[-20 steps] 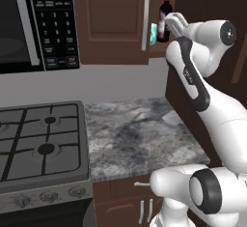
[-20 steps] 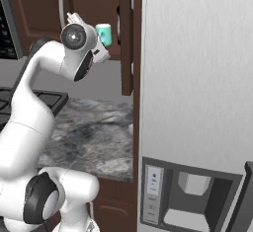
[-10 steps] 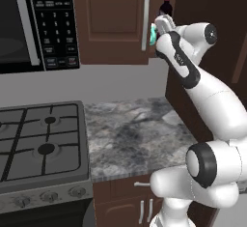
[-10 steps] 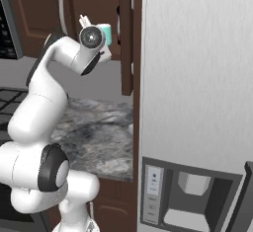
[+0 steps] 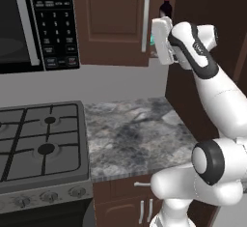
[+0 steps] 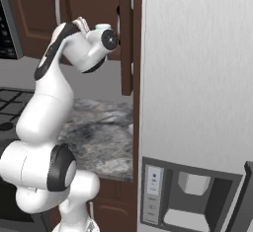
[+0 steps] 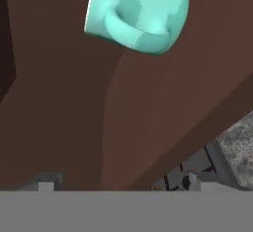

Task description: Open the cabinet directly in front. Then move the wine and the mug to the dining counter with the jar on it.

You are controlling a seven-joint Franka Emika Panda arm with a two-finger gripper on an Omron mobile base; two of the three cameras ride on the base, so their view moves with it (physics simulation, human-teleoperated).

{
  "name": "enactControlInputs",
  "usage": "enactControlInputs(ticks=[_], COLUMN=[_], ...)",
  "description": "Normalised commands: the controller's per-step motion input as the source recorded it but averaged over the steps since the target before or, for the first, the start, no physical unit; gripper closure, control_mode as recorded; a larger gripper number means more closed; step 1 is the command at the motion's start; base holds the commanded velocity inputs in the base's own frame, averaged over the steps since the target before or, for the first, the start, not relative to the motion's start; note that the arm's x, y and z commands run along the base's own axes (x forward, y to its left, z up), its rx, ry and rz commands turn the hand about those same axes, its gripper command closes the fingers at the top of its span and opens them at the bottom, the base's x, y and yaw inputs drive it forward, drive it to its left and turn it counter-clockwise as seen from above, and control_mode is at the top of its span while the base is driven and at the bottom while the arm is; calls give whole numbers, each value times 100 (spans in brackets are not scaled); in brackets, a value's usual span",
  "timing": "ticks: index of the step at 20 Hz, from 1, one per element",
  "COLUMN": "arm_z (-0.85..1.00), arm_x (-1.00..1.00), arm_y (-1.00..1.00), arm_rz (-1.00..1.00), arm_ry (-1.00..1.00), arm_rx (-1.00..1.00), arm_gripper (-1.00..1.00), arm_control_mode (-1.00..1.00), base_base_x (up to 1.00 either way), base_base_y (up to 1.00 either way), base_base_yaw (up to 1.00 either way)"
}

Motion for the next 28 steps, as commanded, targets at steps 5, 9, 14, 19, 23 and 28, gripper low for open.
enactControlInputs(ticks=[5,9,14,19,23,28], arm_z=[-4,-4,0,0,-31,-41], arm_x=[-65,-72,-81,-75,-65,17], arm_y=[100,100,100,100,100,55], arm_rz=[53,51,46,40,22,-4], arm_ry=[14,7,5,5,0,2], arm_rx=[0,0,-1,-7,-5,6], arm_gripper=[-100,-100,-100,-100,-100,-100], arm_control_mode=[-100,-100,-100,-100,-100,-100], base_base_x=[0,0,0,0,0,0], base_base_y=[0,0,0,0,0,0], base_base_yaw=[0,0,0,0,0,0])
